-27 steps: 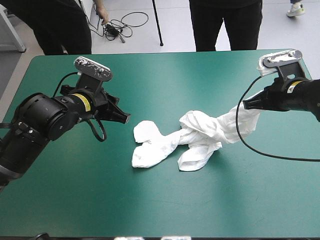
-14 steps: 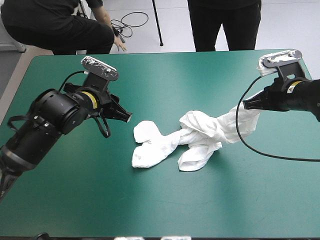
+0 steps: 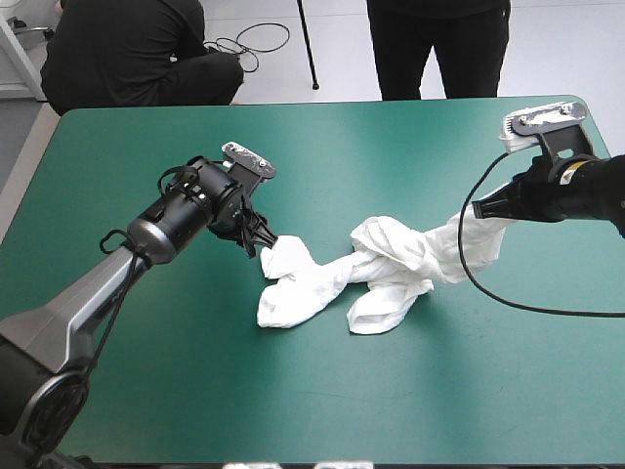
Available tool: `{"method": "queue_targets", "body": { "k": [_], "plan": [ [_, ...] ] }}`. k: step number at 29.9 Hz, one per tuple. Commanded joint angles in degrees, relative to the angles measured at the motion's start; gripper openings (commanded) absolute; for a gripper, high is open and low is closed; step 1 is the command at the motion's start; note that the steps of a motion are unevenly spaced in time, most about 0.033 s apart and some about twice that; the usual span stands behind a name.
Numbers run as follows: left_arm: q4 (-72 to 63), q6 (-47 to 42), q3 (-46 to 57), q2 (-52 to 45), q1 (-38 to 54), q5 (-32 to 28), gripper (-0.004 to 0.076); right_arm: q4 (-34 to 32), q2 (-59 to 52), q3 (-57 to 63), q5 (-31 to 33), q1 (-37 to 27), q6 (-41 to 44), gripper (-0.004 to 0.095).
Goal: Fold the cloth
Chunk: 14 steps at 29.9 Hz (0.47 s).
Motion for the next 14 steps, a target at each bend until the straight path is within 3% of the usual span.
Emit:
{"method": "queue_targets", "body": {
  "k": [1, 14],
  "plan": [
    [-2.5, 1.7, -1.8, 0.6, 2.7, -2.9, 0.0474, 0.3, -1.5, -2.0, -2.7, -0.3, -0.6, -0.0017],
    [-12.6, 7.5, -3.2, 8.8, 3.6, -7.5, 0.0474, 1.0, -1.5, -2.0, -2.6, -0.3, -0.8, -0.0017]
  ]
}}
